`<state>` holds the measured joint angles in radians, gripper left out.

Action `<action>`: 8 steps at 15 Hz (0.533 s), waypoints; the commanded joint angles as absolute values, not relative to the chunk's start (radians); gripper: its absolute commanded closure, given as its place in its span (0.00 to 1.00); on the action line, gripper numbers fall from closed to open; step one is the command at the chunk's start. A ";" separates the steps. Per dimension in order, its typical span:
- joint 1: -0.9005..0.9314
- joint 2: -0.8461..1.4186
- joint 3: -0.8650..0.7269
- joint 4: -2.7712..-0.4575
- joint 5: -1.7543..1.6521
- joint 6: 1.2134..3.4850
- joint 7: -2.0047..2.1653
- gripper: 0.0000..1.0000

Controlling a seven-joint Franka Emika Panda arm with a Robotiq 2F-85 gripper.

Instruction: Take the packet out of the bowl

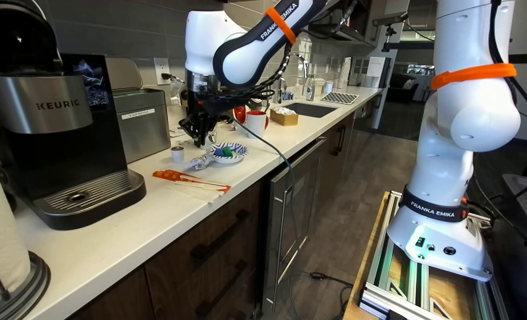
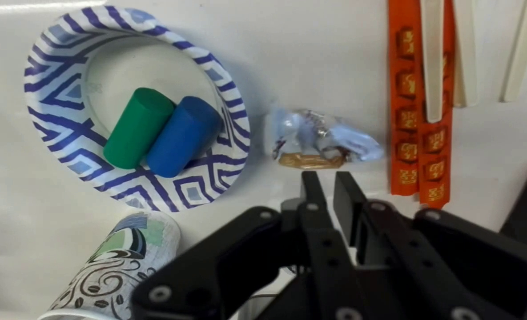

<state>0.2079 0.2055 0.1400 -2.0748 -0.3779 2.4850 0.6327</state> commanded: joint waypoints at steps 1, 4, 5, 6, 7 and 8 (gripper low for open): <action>0.221 0.205 0.120 -2.065 -0.324 2.443 0.591 0.51; 0.190 0.121 0.133 -2.132 -0.195 2.428 0.460 0.29; 0.171 0.079 0.146 -2.156 -0.103 2.404 0.366 0.22; 0.160 0.046 0.149 -2.172 -0.035 2.376 0.298 0.13; 0.153 0.002 0.145 -2.191 0.012 2.334 0.240 0.07; 0.146 -0.044 0.136 -2.209 0.041 2.293 0.197 0.00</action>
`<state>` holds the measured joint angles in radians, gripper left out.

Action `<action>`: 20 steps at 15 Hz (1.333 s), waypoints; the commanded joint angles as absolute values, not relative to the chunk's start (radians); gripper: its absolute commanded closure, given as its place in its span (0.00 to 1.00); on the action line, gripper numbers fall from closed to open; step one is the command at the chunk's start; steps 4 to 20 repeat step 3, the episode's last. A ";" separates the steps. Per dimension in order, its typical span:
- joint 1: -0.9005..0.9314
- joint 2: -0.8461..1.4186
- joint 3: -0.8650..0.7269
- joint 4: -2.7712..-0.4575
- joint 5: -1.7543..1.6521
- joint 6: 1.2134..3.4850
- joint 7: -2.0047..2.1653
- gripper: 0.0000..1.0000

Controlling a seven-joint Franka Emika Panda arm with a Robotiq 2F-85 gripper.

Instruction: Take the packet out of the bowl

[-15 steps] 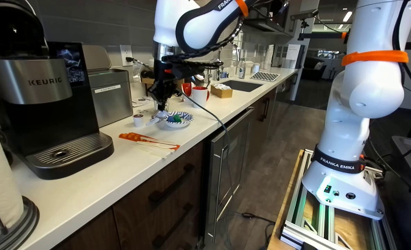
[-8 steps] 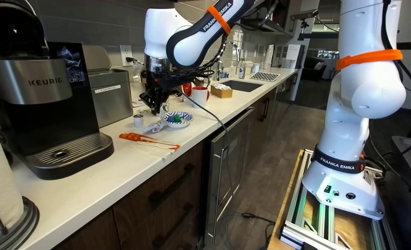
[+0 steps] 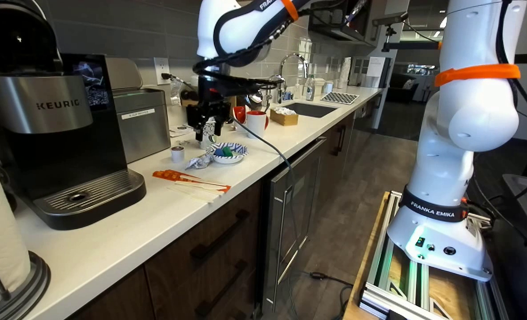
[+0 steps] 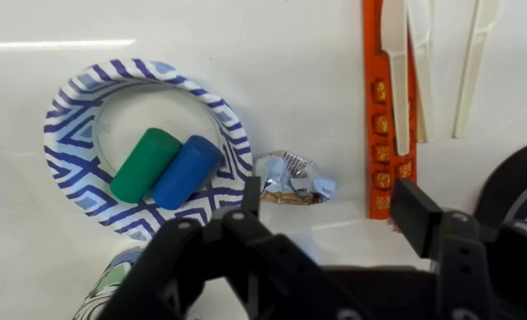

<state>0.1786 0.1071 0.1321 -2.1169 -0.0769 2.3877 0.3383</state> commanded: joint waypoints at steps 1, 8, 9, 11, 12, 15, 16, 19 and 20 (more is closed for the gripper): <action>0.140 -0.096 0.127 -2.235 0.063 2.270 0.165 0.00; 0.147 -0.011 0.131 -2.158 0.008 2.297 0.225 0.01; 0.147 -0.011 0.131 -2.158 0.008 2.297 0.225 0.01; 0.147 -0.011 0.131 -2.158 0.008 2.297 0.225 0.01; 0.147 -0.011 0.131 -2.158 0.008 2.297 0.225 0.01; 0.147 -0.011 0.131 -2.158 0.008 2.297 0.225 0.01; 0.147 -0.011 0.131 -2.158 0.008 2.297 0.225 0.01; 0.147 -0.011 0.131 -2.158 0.008 2.297 0.225 0.01; 0.147 -0.011 0.131 -2.158 0.008 2.297 0.225 0.01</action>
